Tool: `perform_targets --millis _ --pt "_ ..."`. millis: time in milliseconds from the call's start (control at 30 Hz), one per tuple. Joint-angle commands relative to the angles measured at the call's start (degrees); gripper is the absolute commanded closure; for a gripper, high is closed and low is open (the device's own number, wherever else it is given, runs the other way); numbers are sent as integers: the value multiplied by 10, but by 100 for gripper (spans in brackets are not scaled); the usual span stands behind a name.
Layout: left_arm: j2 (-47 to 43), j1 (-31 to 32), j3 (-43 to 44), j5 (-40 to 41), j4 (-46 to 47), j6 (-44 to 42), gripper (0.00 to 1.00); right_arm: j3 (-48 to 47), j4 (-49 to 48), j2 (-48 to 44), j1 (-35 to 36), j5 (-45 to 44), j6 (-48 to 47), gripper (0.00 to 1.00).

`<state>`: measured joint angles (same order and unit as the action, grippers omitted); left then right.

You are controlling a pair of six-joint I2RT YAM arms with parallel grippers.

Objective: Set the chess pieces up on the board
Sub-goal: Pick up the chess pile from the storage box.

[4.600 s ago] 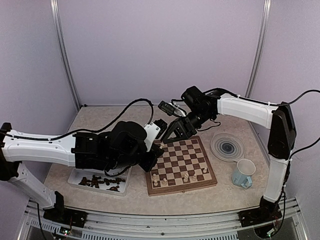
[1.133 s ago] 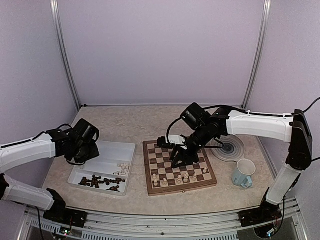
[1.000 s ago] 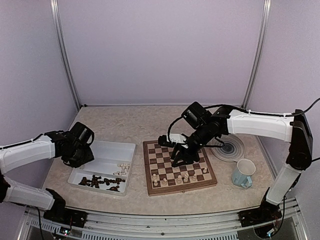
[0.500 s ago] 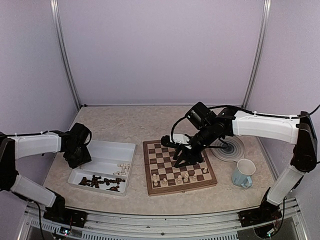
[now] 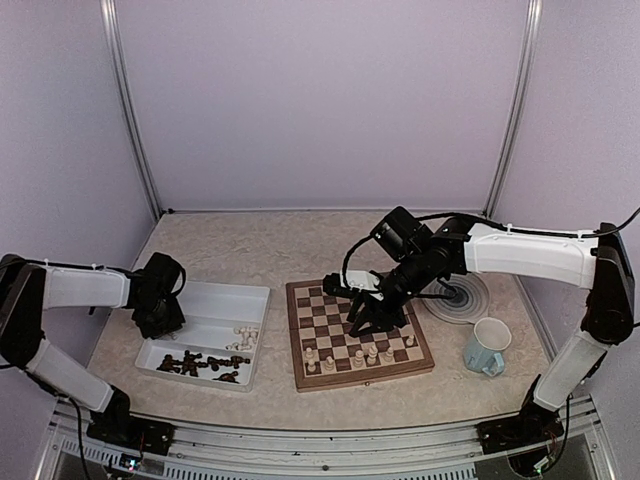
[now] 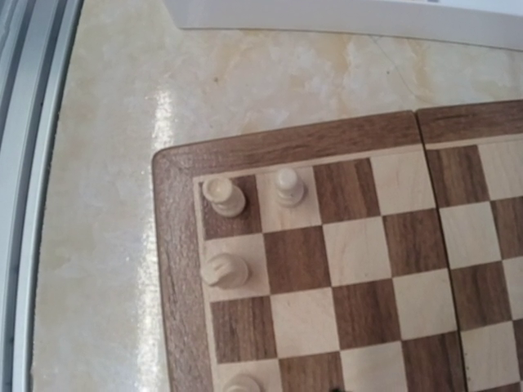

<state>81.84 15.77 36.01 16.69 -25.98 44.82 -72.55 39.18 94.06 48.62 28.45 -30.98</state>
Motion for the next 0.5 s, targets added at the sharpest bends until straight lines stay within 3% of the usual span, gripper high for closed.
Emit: perform_targets --millis 0,100,233,467 --pt "23 -3 -36 -49 15 12 71 6 -5 -13 -3 1 0 65" --pt "35 1 -38 -68 17 12 71 4 -6 -11 -4 3 0 65" --pt "52 31 -29 -64 -7 24 62 3 -6 -9 -4 1 0 65" --pt "33 55 -29 -66 -44 47 62 4 -7 -5 -4 5 0 65"
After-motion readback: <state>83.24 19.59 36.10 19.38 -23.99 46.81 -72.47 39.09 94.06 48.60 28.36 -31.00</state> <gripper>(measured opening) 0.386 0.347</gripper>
